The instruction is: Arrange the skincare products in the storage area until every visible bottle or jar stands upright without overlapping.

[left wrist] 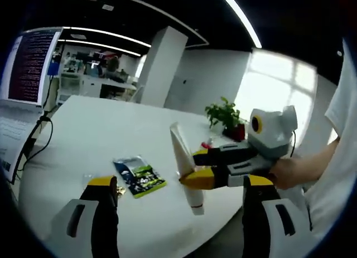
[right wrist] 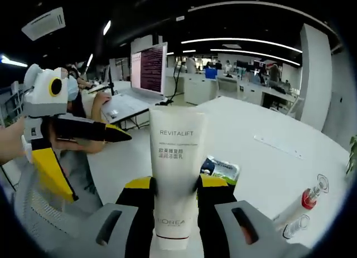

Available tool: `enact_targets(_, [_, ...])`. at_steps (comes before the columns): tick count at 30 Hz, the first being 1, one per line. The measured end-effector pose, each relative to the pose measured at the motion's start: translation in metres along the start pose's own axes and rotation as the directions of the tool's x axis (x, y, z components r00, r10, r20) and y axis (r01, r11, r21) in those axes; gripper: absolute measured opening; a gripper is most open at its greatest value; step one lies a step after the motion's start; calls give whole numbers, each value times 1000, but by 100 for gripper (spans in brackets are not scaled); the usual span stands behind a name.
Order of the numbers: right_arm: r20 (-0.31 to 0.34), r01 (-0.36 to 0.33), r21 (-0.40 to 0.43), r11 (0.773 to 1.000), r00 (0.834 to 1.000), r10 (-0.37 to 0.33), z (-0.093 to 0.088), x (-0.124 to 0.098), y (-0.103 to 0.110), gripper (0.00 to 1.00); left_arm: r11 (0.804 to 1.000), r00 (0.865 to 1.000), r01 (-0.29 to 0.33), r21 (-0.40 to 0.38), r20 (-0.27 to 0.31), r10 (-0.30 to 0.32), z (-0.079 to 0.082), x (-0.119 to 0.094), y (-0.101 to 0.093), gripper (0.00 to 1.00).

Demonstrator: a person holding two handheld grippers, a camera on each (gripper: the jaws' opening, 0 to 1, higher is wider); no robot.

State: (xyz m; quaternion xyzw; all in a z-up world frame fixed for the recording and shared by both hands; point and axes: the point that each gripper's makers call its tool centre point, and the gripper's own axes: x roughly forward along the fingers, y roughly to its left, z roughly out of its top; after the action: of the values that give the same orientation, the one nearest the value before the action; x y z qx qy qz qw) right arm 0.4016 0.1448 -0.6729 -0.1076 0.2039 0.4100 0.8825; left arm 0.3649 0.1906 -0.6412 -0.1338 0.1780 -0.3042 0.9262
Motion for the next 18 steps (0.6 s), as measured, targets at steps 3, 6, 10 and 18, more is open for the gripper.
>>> enact_targets(3, [13, -11, -12, 1000, 1000, 11, 4, -6, 8, 28, 1000, 1000, 4, -28, 27, -3, 5, 1, -2, 81])
enact_targets(6, [25, -18, -14, 1000, 1000, 19, 7, -9, 13, 28, 999, 999, 10, -40, 35, -9, 7, 3, -5, 80])
enact_targets(10, [39, -21, -24, 999, 999, 22, 10, -12, 18, 28, 998, 999, 23, -60, 42, -21, 10, 5, -9, 78])
enact_targets(18, [52, -28, -47, 998, 998, 30, 13, -18, 27, 28, 994, 998, 22, -106, 60, -16, 15, 10, -13, 74])
